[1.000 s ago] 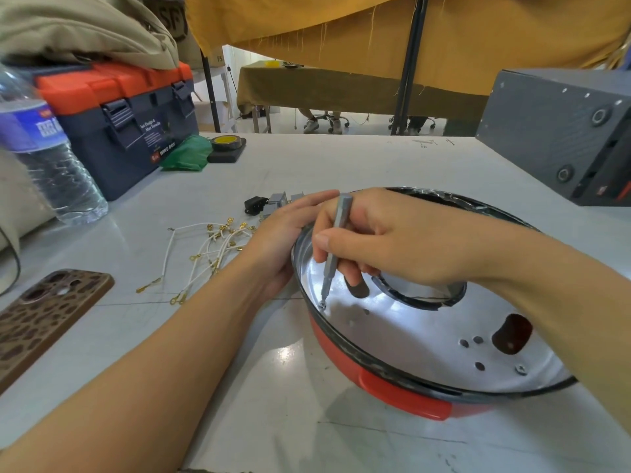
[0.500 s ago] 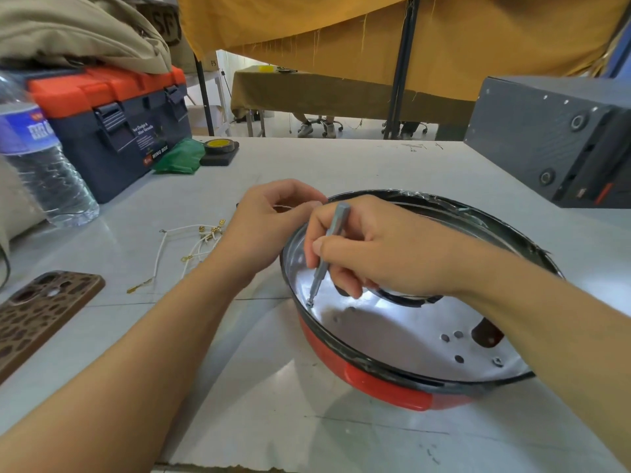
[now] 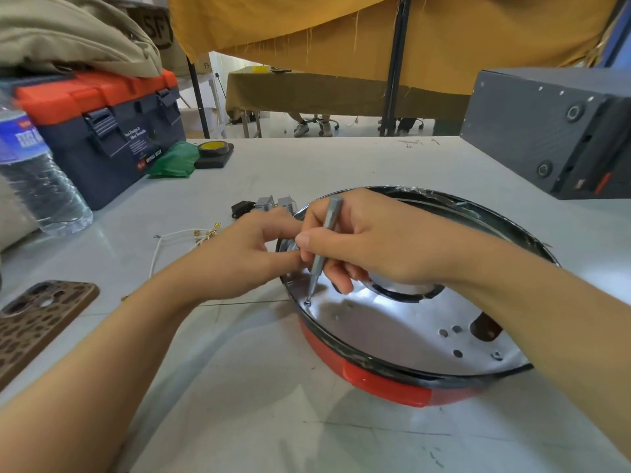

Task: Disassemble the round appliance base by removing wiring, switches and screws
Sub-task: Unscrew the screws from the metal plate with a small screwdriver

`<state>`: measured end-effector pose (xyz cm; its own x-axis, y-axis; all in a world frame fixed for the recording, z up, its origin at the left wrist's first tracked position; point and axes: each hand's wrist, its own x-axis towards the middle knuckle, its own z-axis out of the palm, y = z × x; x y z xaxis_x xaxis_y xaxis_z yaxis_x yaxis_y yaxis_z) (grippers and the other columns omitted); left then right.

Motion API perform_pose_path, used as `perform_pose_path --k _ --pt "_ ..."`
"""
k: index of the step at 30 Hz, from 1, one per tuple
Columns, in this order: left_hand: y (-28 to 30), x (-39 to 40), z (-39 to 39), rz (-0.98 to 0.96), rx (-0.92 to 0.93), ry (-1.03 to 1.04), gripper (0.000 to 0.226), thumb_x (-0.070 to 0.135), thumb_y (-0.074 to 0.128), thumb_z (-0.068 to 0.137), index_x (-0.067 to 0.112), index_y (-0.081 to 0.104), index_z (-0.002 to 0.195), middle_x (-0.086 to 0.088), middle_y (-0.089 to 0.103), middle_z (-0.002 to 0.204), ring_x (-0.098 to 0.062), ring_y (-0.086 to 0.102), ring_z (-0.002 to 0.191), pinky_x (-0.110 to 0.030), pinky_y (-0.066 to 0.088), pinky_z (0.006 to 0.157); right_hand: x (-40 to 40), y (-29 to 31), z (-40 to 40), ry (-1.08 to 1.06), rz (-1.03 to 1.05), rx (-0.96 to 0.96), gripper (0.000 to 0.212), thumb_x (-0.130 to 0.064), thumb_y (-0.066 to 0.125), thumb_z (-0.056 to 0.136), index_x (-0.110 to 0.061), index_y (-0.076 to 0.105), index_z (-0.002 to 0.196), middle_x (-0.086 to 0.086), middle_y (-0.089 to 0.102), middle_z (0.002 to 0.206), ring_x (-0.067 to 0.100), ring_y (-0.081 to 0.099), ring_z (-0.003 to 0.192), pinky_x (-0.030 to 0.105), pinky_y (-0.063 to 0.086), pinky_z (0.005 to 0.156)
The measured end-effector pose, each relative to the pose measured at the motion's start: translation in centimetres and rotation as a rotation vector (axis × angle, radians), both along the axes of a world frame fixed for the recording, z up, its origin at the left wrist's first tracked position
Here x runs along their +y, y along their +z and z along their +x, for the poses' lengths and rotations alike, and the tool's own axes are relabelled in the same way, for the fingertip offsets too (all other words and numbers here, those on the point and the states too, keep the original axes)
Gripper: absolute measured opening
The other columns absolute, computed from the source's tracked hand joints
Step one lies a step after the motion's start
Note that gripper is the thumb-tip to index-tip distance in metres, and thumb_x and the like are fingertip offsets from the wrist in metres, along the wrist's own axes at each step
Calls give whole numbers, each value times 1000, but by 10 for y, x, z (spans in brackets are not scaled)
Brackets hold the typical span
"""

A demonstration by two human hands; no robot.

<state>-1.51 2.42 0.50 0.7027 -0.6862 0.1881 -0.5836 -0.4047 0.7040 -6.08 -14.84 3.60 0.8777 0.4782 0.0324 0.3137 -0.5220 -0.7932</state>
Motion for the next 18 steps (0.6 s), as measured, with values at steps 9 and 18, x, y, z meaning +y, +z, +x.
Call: perform_pose_path --k 9,18 --pt "-5 -2 14 -3 18 -35 26 45 56 72 35 73 88 13 60 81 -3 49 86 -19 37 81 -14 6 13 83 -80 55 12 -19 54 96 -12 58 87 2 63 61 16 56 60 19 47 57" --pt "-14 -2 13 -108 23 5 23 42 54 71 29 73 76 5 59 79 -3 52 87 -12 41 75 -14 12 16 143 7 73 24 -20 58 92 2 66 85 8 63 56 13 54 46 21 50 53"
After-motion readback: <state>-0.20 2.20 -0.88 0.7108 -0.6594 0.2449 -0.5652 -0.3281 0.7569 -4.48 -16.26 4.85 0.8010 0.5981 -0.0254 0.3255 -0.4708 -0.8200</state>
